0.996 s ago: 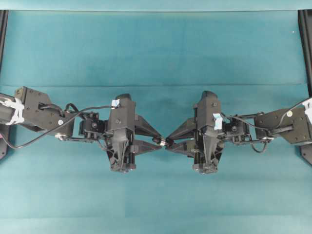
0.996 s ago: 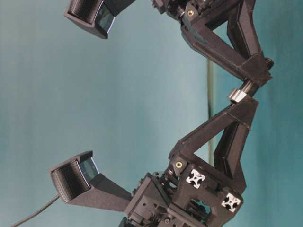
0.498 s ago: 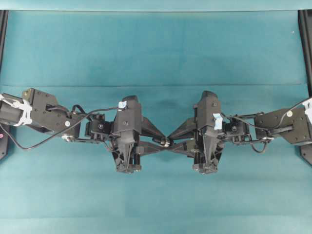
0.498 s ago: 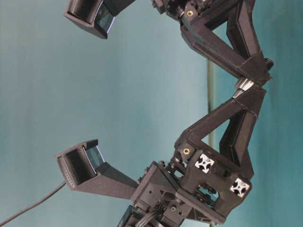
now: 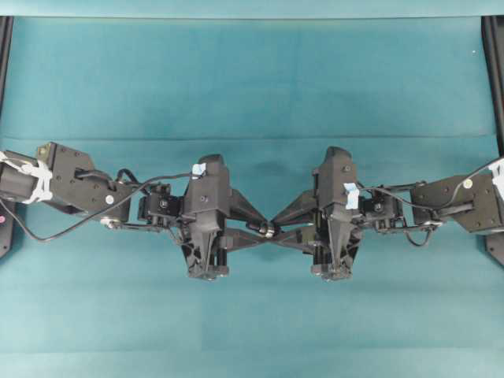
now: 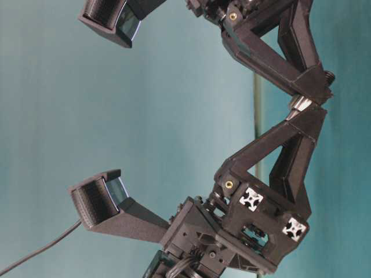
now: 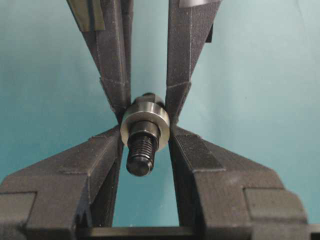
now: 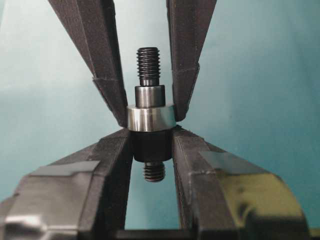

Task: Insert the washer onto the shaft with both hands.
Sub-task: 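Push the washer along the shaft down to the hex collar, then open left gripper to release washer and pull it back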

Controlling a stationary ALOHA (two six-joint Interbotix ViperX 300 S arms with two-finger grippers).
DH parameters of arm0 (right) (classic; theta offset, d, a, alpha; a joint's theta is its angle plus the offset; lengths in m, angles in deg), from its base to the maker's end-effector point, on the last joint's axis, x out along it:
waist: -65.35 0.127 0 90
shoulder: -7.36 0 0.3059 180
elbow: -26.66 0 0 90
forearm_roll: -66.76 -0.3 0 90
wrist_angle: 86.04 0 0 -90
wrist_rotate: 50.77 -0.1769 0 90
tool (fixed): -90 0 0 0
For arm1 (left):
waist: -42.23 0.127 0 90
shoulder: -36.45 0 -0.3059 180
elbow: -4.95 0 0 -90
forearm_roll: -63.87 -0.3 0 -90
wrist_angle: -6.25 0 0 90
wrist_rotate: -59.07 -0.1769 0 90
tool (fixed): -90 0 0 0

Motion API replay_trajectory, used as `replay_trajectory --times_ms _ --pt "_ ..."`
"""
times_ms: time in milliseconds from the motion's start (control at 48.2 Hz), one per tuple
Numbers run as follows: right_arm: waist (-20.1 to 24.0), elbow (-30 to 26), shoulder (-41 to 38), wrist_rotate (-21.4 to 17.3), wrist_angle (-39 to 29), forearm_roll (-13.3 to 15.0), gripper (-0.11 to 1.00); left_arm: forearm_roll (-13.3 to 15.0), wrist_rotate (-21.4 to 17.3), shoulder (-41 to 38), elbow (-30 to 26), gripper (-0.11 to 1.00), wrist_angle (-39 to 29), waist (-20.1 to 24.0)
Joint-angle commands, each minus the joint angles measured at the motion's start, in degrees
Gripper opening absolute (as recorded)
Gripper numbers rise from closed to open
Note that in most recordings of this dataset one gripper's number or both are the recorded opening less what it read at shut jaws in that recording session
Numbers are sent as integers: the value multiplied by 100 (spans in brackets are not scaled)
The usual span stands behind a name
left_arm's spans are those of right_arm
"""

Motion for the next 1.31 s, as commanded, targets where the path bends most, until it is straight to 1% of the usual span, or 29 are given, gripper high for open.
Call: replay_trajectory --times_ms 0,498,519,539,664,705,726,850,1286 --pt "9 -97 35 44 44 9 0 -18 9 35 -88 35 0 -9" --pt "-9 -97 35 44 44 0 0 -9 70 35 -105 36 0 44" --pt "-9 -97 35 44 35 9 0 -18 70 35 -114 39 0 44" --pt "-9 -97 35 44 44 0 0 -9 62 35 -114 44 -9 44" --pt "-9 -88 35 44 35 0 0 -9 26 62 -132 82 -9 35" --pt "-9 -97 35 44 35 9 0 -18 18 62 -132 89 0 44" --pt "-9 -88 35 44 44 0 0 -9 9 62 -132 90 -9 35" --pt "-9 -97 44 44 44 0 0 -9 9 70 -141 89 -9 35" --pt "-9 -88 44 44 9 9 0 -9 18 105 -123 89 -220 18"
